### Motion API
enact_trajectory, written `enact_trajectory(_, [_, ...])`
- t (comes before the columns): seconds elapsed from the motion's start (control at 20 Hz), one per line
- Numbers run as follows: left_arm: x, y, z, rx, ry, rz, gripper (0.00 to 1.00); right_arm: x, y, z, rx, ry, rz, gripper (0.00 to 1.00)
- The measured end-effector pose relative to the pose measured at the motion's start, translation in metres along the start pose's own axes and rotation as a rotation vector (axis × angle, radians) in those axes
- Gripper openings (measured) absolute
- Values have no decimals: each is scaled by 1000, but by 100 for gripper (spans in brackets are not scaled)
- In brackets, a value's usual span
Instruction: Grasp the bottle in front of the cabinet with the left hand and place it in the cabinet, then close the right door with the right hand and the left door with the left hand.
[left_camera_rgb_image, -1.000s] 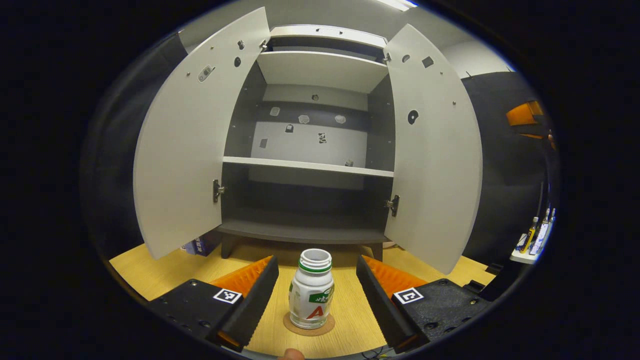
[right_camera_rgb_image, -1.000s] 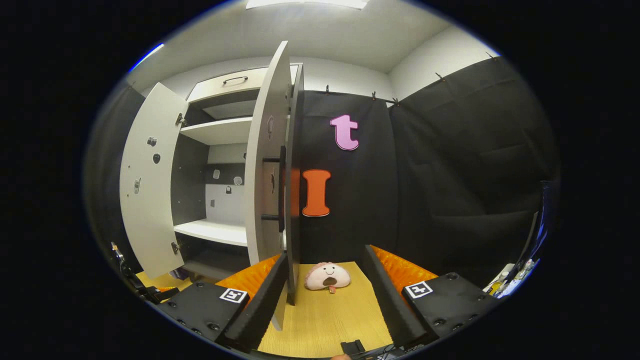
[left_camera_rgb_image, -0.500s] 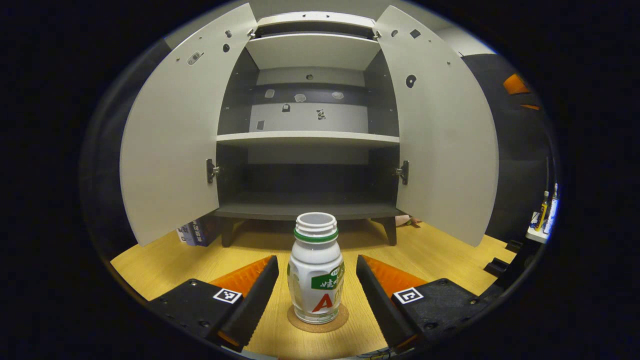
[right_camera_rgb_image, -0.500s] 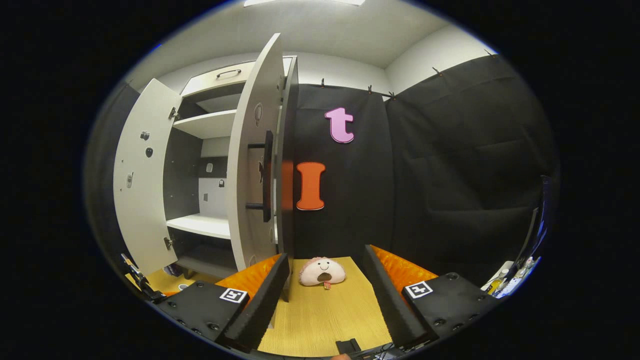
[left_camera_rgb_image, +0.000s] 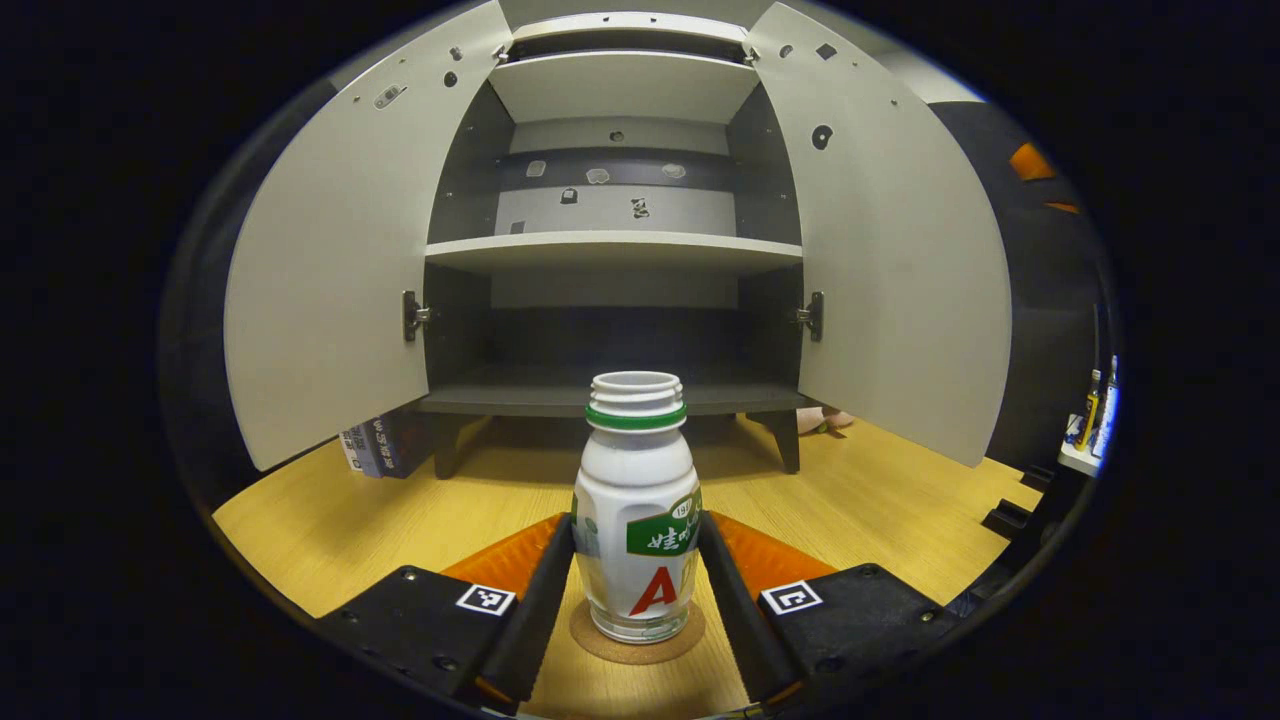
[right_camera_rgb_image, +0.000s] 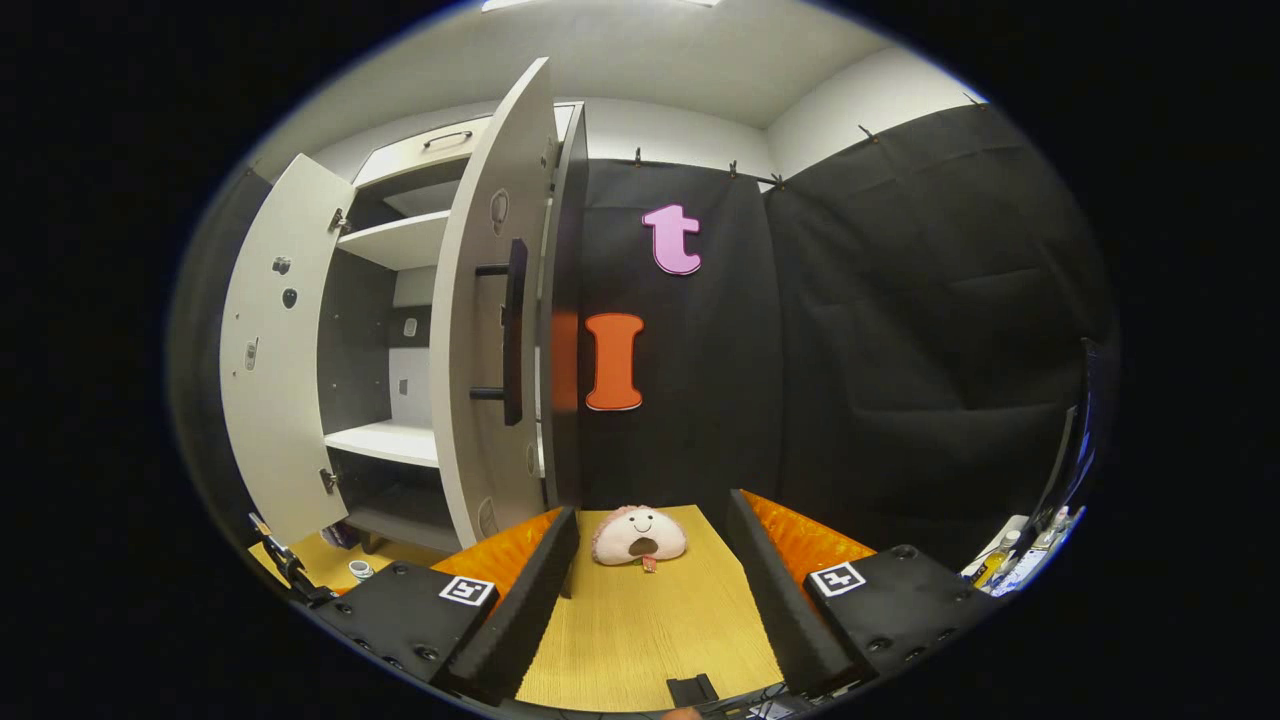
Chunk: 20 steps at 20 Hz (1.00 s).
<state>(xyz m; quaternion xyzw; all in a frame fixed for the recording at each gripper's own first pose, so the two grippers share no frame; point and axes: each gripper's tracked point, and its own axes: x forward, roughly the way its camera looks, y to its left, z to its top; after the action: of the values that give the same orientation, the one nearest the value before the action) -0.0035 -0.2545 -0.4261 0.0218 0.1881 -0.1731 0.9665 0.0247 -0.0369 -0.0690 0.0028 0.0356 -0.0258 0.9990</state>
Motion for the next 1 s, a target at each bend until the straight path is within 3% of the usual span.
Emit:
enact_trajectory(0.4, [-1,7,107,-10,-90,-32,73,-2,-4,2,9,-10,1,98])
enact_trajectory(0.8, [8,21,244,85,-224,-1,73,-4,-7,9,21,-22,1,98])
enact_trajectory(1.0, [25,24,294,82,-253,4,73,-3,-12,12,24,-31,-7,98])
